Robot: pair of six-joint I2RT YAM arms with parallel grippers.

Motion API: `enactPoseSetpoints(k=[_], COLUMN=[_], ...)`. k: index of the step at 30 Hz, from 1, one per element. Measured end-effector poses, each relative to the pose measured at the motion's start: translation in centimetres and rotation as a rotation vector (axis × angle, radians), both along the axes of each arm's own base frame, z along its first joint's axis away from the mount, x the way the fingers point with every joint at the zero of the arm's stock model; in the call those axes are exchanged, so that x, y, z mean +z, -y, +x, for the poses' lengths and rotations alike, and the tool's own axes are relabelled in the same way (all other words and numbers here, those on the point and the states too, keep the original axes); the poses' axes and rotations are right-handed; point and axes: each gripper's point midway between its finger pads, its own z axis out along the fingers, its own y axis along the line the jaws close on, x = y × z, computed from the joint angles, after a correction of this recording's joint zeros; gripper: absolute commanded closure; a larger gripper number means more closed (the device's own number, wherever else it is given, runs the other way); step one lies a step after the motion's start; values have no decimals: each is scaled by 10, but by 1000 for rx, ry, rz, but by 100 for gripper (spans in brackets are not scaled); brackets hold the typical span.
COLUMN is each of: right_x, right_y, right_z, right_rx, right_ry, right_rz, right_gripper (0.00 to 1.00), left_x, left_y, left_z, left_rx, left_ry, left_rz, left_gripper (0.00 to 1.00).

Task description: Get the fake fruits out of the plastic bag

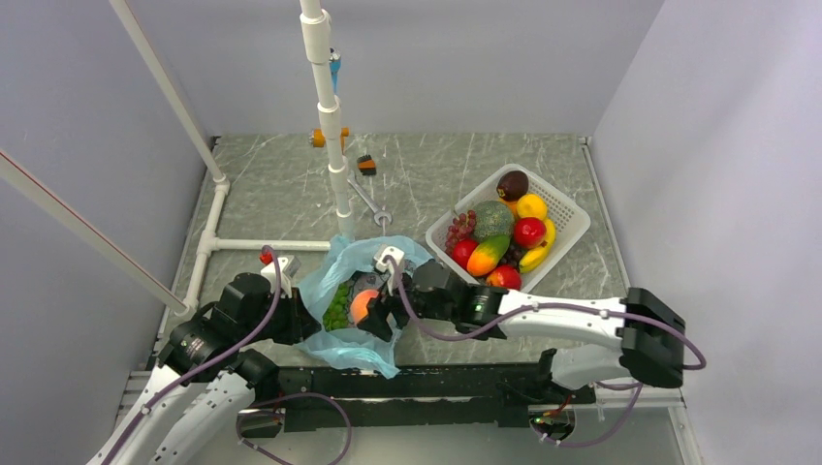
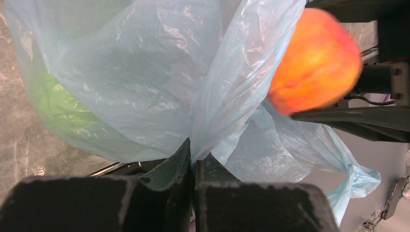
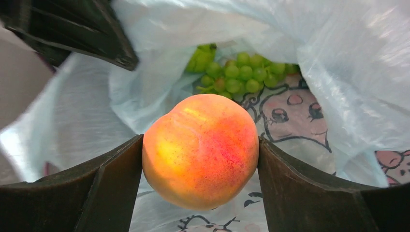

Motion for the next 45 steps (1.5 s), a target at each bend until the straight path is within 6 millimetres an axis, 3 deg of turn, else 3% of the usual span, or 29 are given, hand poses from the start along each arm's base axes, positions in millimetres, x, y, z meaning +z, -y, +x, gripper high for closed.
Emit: enactPoseSetpoints(k=[9, 13, 26, 32, 37, 45], right_x=[93, 109, 110, 96, 96, 93], right_y=[30, 56, 155, 216, 272, 349], right_z=[9, 23, 88, 138, 176, 227], right_rx=[-96, -215, -806, -1213, -1514, -1840], right_ry=[122, 159, 176, 163, 174, 191], right_rz=[232, 297, 393, 327, 287, 220], right_gripper=[100, 100, 100, 100, 100, 100], left_x=[0, 1, 1, 1, 1, 1], left_y=[0, 0, 0, 1, 1, 1], left_z=[0, 0, 0, -1, -1, -2], left_rx=[0, 0, -4, -8, -14, -19], left_ry=[2, 4, 5, 3, 6, 5], left_rz=[-1, -2, -3, -5, -3, -5], left_gripper=[90, 90, 90, 90, 90, 90])
